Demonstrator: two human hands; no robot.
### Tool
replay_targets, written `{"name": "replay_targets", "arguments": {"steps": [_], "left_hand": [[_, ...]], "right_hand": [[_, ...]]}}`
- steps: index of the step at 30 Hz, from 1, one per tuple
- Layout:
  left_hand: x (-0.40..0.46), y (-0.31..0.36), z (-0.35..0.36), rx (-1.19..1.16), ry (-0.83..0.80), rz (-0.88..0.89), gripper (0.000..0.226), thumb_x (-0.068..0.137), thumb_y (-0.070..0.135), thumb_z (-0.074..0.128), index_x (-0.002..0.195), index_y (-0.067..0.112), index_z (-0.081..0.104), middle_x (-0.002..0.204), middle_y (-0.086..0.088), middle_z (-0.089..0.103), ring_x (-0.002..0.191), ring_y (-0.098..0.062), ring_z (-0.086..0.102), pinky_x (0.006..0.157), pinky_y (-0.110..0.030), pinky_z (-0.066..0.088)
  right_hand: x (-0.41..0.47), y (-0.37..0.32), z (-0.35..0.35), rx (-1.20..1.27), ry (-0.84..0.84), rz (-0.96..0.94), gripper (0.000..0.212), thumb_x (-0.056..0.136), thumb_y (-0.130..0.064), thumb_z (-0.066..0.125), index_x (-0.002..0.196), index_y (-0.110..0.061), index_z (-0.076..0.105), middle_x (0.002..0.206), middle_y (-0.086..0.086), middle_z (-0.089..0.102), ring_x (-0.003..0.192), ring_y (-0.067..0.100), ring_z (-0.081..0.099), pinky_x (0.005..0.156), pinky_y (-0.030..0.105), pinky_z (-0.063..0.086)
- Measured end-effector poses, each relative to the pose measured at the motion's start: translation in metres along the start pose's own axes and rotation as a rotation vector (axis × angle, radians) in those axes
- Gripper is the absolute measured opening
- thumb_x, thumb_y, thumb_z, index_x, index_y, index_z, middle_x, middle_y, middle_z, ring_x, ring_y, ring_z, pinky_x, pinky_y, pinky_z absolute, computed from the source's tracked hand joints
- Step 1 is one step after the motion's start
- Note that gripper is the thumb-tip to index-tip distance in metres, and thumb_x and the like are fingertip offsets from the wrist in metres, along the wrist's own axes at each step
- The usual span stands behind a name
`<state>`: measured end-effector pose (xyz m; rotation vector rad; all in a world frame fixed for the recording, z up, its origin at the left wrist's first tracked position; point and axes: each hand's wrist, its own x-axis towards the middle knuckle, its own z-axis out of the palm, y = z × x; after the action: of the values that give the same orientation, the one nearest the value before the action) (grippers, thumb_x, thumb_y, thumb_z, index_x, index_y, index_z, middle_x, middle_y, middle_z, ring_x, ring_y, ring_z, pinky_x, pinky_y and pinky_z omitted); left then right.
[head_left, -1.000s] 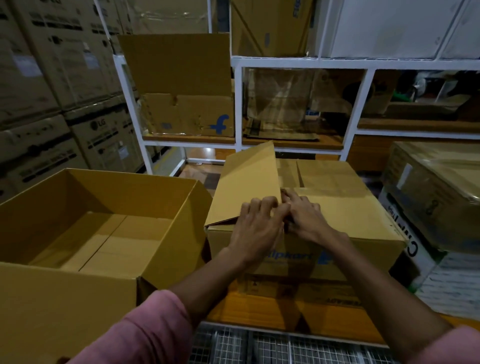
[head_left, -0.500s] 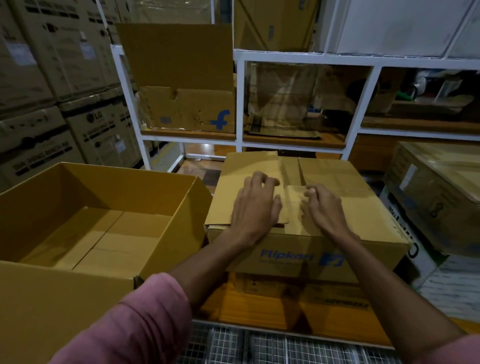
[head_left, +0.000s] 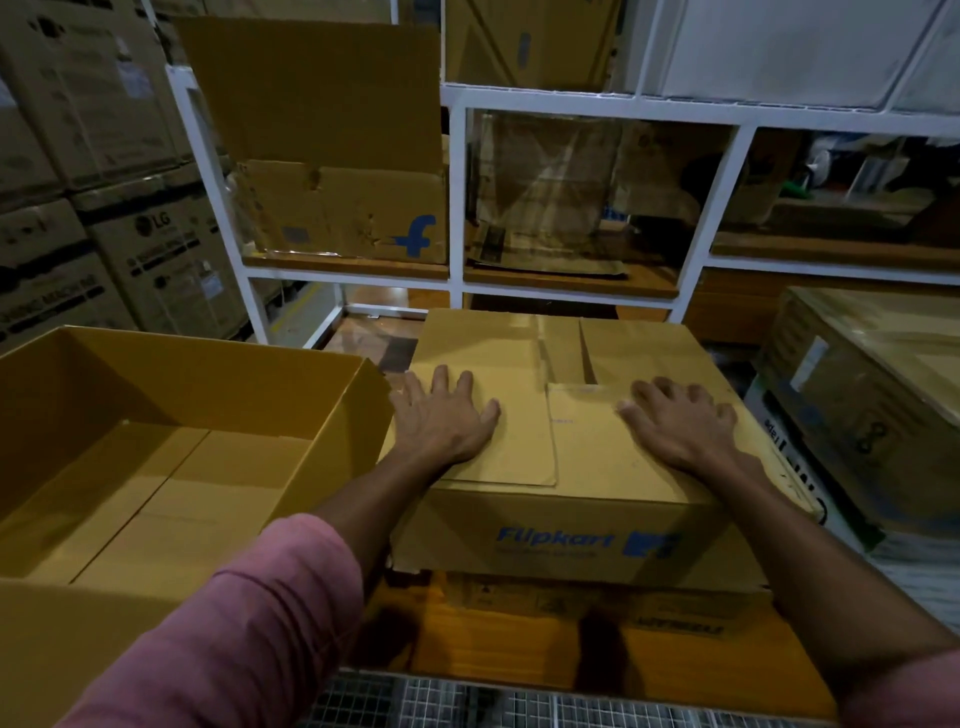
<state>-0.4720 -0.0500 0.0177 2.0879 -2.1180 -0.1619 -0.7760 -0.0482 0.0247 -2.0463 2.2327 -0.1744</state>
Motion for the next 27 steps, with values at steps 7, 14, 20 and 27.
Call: {"name": "replay_targets", "arguments": {"steps": [7, 14, 20, 27], "left_hand": [[0.034, -0.009, 0.001, -0.035, -0.087, -0.109, 0.083, 0.092, 0.080, 0.018, 0.163, 0.038, 0.008, 0.173, 0.005, -0.001, 0.150, -0.055, 0.008, 0.116, -0.071, 0.019], [0.046, -0.013, 0.002, -0.032, -0.094, -0.128, 0.084, 0.091, 0.082, 0.019, 0.163, 0.040, 0.008, 0.172, 0.009, 0.001, 0.148, -0.055, 0.017, 0.111, -0.064, 0.032], [0.041, -0.013, -0.003, -0.063, -0.062, -0.085, 0.089, 0.089, 0.082, 0.021, 0.163, 0.034, 0.014, 0.172, 0.005, 0.006, 0.149, -0.054, 0.017, 0.113, -0.066, 0.030], [0.016, -0.043, -0.086, -0.076, 0.172, 0.012, 0.078, 0.100, 0.068, 0.027, 0.163, 0.022, 0.022, 0.172, -0.004, 0.011, 0.151, -0.036, 0.029, 0.120, -0.060, 0.020]], "right_hand": [[0.041, 0.037, -0.005, 0.028, -0.098, 0.077, 0.094, 0.081, -0.095, 0.009, 0.159, -0.044, 0.019, 0.172, -0.005, 0.005, 0.154, 0.046, 0.000, 0.114, 0.078, 0.006], [0.061, 0.052, -0.009, 0.011, -0.125, 0.065, 0.116, 0.058, -0.107, 0.003, 0.156, -0.047, 0.018, 0.171, -0.003, 0.007, 0.151, 0.047, 0.019, 0.111, 0.076, 0.020], [0.048, 0.046, -0.008, 0.033, 0.026, 0.034, 0.110, 0.066, -0.105, 0.007, 0.148, -0.041, 0.041, 0.167, 0.001, 0.024, 0.142, 0.048, 0.033, 0.106, 0.075, 0.026], [0.005, -0.016, -0.086, 0.036, 0.193, -0.048, 0.097, 0.077, -0.097, 0.017, 0.145, -0.033, 0.043, 0.159, 0.006, 0.033, 0.136, 0.049, 0.037, 0.103, 0.071, 0.031]]}}
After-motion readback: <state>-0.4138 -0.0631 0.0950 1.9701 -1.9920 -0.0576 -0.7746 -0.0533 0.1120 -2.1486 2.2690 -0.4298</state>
